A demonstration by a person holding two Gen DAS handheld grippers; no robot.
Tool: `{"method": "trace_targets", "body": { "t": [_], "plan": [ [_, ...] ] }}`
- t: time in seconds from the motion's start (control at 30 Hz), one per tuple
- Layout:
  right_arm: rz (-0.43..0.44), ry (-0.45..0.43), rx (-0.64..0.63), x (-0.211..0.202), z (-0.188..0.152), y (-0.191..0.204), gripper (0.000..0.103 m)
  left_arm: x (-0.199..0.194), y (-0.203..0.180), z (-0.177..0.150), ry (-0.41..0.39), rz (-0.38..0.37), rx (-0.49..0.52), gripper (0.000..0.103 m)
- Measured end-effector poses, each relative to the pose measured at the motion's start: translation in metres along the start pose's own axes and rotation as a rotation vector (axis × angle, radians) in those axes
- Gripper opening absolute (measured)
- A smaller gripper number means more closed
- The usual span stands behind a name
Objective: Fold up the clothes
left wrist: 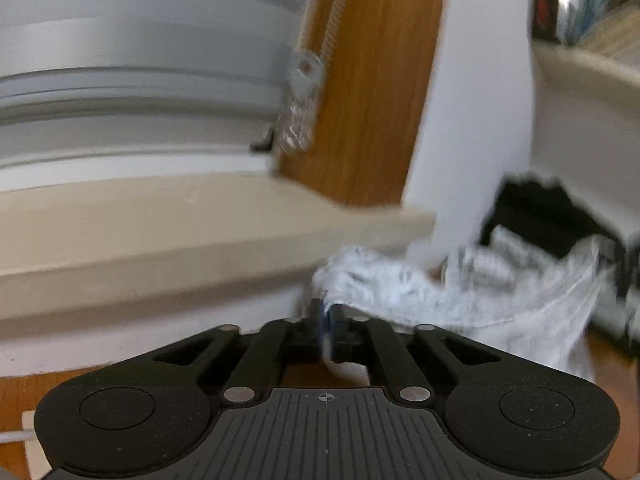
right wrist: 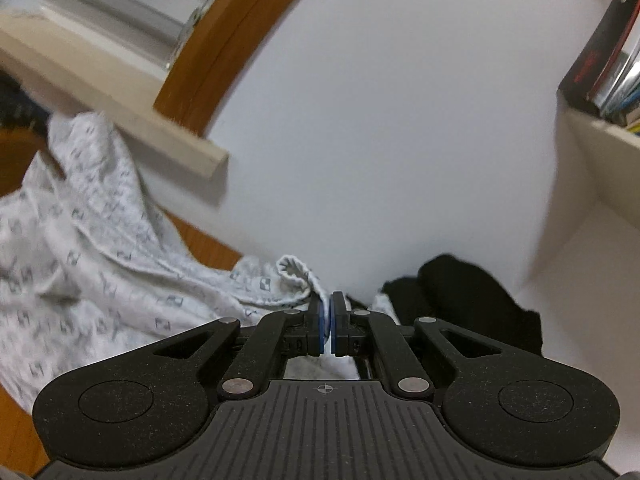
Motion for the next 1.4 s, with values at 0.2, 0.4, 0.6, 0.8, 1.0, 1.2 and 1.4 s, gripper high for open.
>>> {"method": "trace_targets", "body": {
  "t": [0.2,0.4,0.6,0.8,1.0,1.2,1.4],
  "plan": [
    [0.011,0.032,-0.010,0.001,-0.022,0.000,0.004,0.004,-0.005,0.010,0.017,-0.012,0.029,0.003],
    [0.044,0.102,-0.003,0.016,-0.049,0.010,0.004,0.005,-0.007,0.005,0.011,0.033,0.021,0.042],
    [0.063,0.167,-0.002,0.033,-0.072,0.023,0.005,0.000,-0.011,-0.021,0.072,0.001,0.111,0.046],
    [0.092,0.225,0.060,0.048,-0.090,0.023,0.005,0.002,-0.015,-0.045,0.139,-0.017,0.240,0.046],
    [0.103,0.233,0.069,0.052,-0.096,0.026,0.005,0.008,-0.021,-0.040,0.134,-0.030,0.273,0.046],
    [0.104,0.224,0.064,0.055,-0.098,0.030,0.005,0.027,-0.049,-0.028,0.137,-0.095,0.357,0.046],
    [0.077,0.189,0.038,0.053,-0.102,0.037,0.007,0.038,-0.061,-0.005,0.067,-0.100,0.289,0.023]
  ]
}}
Point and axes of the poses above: each gripper's, at about its wrist camera, not at the fingertips, and x roughly the way its jaws point, y to its left, z to its top, the point moved 3 cm from there along x, roughly the way its jaws point, and after that the axes turned 8 degrees about -z, right-handed, at the moved point
